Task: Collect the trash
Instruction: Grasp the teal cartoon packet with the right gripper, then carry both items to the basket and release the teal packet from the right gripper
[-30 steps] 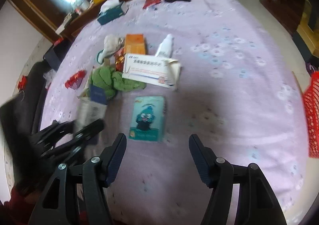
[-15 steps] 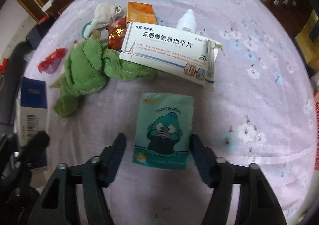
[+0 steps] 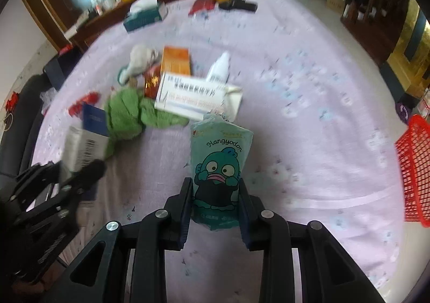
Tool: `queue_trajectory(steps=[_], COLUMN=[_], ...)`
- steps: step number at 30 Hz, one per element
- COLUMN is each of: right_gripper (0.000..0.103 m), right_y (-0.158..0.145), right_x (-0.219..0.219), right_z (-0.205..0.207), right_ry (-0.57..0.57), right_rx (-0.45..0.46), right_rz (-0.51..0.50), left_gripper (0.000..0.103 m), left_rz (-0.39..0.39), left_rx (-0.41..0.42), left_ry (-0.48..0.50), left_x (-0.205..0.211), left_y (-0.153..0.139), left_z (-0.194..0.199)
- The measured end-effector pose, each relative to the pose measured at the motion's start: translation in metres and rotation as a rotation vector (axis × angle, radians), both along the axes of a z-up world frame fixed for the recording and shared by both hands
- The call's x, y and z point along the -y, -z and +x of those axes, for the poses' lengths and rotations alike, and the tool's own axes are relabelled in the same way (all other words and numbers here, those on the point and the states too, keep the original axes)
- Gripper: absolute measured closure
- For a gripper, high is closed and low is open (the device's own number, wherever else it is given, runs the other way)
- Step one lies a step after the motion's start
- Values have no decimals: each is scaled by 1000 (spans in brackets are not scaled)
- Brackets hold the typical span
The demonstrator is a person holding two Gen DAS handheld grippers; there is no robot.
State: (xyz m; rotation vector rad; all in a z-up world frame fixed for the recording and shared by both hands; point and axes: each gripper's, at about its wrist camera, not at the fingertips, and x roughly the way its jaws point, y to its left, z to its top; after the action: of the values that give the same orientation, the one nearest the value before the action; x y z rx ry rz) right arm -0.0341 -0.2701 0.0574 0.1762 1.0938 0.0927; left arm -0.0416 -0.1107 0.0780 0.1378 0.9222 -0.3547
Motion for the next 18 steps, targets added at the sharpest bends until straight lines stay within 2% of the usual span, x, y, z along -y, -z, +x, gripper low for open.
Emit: queue_trajectory(steps=[5,18], right_gripper=[71,71], right_y=[-22,-40], right_x=[21,67], right_z=[-12,-37], right_ry=[39,114], right_rx=[56,103], right_rz=[-16,14], left_gripper=[70,70], left_rz=[10,39], left_rx=[26,62], left_ry=[40,99], left_x=[26,69], left_y=[-7,-19], left_z=[-5,-16])
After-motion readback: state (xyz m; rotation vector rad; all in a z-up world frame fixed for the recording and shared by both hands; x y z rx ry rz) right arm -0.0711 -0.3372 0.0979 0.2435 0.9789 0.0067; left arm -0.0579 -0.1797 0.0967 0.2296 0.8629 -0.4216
